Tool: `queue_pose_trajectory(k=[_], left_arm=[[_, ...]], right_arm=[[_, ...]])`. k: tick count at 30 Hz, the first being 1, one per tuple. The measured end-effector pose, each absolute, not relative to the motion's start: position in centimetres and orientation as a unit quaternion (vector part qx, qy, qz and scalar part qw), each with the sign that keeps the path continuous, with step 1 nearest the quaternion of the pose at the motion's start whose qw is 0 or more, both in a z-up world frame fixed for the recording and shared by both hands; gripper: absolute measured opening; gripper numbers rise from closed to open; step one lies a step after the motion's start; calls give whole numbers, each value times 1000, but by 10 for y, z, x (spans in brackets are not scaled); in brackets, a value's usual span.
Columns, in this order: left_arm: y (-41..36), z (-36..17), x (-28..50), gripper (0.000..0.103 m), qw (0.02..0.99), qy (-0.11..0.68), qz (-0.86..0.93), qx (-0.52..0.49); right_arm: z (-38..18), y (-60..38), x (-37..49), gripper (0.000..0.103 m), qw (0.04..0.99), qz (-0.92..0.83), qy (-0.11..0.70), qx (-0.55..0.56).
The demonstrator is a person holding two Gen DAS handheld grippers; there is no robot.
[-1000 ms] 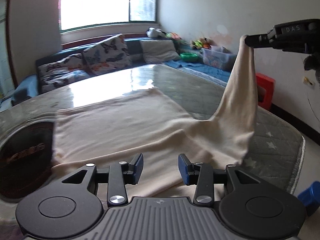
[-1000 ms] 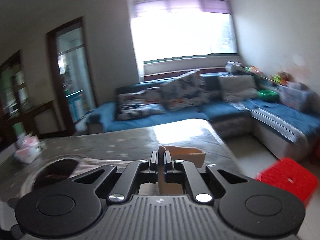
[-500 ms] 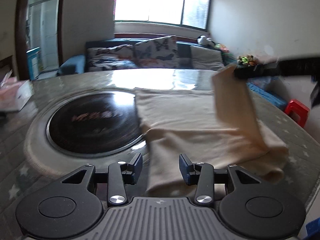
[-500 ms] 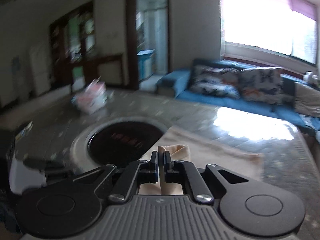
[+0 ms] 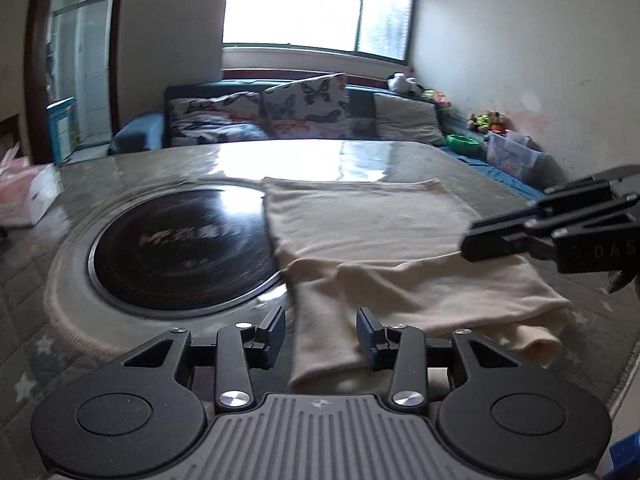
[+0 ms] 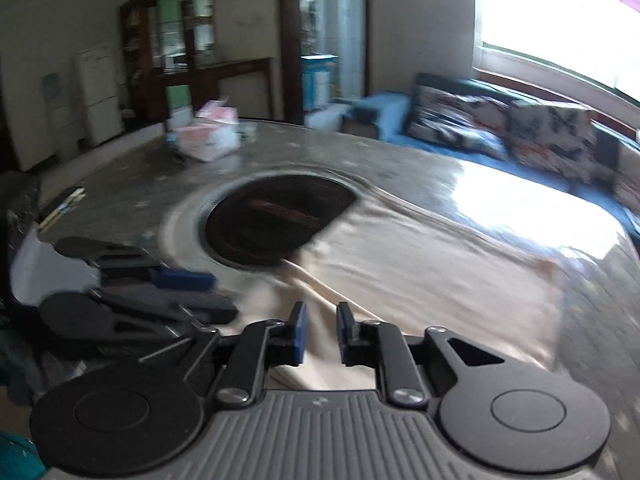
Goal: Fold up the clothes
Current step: 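Lay the lifted side onto the sweatshirt and open the right tool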
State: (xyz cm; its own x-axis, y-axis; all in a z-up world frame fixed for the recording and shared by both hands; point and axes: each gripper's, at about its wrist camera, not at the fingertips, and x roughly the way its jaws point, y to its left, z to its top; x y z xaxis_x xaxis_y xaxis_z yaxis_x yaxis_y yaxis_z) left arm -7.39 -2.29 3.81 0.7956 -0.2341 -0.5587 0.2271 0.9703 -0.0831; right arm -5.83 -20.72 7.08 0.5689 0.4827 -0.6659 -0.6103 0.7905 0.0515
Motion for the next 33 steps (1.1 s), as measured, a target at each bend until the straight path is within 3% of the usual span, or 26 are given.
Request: queue_pose_trajectory(k=[4, 11, 23, 33], left_arm=[[-38, 33, -64, 38, 943, 303, -136, 10], [-51, 21, -52, 24, 938, 318, -134, 35], [-66, 38, -38, 24, 941, 305, -138, 56], [-74, 21, -17, 26, 934, 325, -132, 73]], right_arm=[[64, -242, -60, 17, 888, 272, 362, -78], [46, -296, -59, 17, 894, 215, 391, -43], [59, -305, -42, 17, 905, 221, 359, -47], [35, -303, -1, 16, 907, 210, 365, -33]])
